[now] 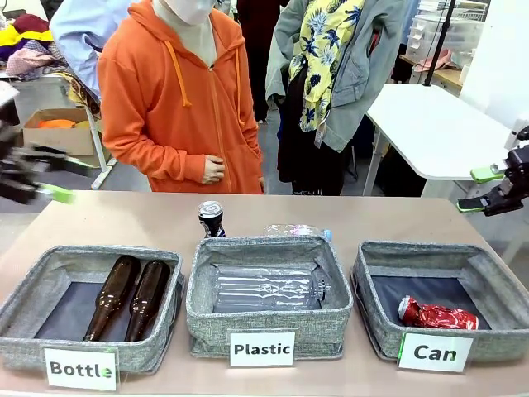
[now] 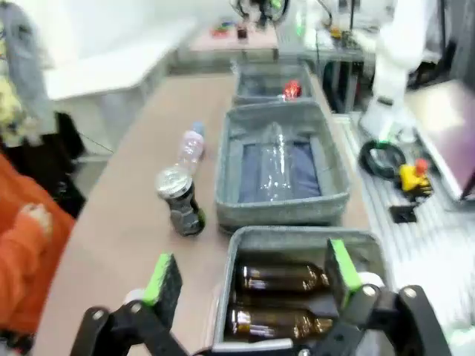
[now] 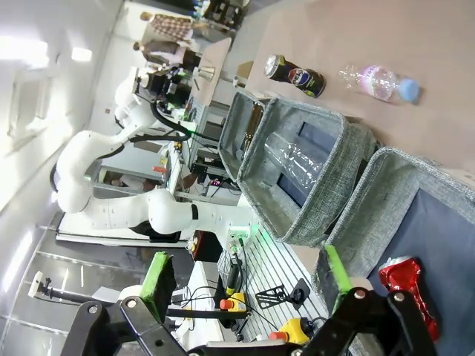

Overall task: Sort the can waste into the basket.
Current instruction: Pick up the can waste from the table and place it in the right Fabric basket.

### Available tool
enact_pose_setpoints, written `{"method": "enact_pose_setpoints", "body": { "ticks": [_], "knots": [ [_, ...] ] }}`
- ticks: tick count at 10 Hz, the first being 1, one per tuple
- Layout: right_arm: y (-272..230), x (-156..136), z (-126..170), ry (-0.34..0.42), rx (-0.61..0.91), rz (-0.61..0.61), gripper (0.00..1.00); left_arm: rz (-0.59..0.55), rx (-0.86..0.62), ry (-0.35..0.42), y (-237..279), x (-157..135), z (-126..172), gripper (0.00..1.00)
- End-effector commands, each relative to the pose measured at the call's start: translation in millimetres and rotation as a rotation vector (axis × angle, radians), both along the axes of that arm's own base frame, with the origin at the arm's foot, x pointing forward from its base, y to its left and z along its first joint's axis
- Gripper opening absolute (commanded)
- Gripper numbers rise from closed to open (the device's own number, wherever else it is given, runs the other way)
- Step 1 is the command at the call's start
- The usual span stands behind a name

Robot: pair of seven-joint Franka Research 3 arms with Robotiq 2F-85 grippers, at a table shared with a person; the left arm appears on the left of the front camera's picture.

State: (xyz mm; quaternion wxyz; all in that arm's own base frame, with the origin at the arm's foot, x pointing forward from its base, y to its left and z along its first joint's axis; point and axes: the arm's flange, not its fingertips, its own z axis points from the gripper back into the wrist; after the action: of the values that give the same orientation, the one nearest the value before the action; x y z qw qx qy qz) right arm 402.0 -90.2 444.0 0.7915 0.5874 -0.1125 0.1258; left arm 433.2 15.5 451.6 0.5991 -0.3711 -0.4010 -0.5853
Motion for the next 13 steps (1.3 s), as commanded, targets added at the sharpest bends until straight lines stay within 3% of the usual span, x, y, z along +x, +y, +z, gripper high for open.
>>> {"method": "enact_pose_setpoints", "body": {
  "ticks": [1,3,4,5,6,7,9,10,11,13],
  "knots": [
    [-4,0,2,-0.014,-0.001,0.016,1.0,-0.007,0.07,-0.064,-45,11,-22,1.0],
    [-4,0,2,-0.014,-0.001,0.016,1.0,-0.091,0.144,-0.112,-95,19,-53,1.0],
    [-4,0,2,-0.014,-0.001,0.016,1.0,-0.094,0.156,-0.088,-108,22,-64,1.0],
    [-4,0,2,-0.014,-0.001,0.016,1.0,-0.022,0.149,-0.074,-118,28,-75,1.0],
    [-4,0,2,-0.014,-0.001,0.016,1.0,0.05,0.137,-0.081,-122,37,-80,1.0],
    [-4,0,2,-0.014,-0.001,0.016,1.0,-0.082,0.179,-0.061,-117,23,-67,1.0],
    [-4,0,2,-0.014,-0.001,0.016,1.0,-0.082,0.179,-0.061,-117,23,-67,1.0],
    [-4,0,2,-0.014,-0.001,0.016,1.0,-0.041,0.177,-0.05,-120,29,-78,1.0],
    [-4,0,2,-0.014,-0.001,0.016,1.0,-0.013,0.16,0.016,-130,48,-90,1.0],
    [-4,0,2,-0.014,-0.001,0.016,1.0,0.016,0.11,0.028,-143,71,-104,1.0]
  ]
}}
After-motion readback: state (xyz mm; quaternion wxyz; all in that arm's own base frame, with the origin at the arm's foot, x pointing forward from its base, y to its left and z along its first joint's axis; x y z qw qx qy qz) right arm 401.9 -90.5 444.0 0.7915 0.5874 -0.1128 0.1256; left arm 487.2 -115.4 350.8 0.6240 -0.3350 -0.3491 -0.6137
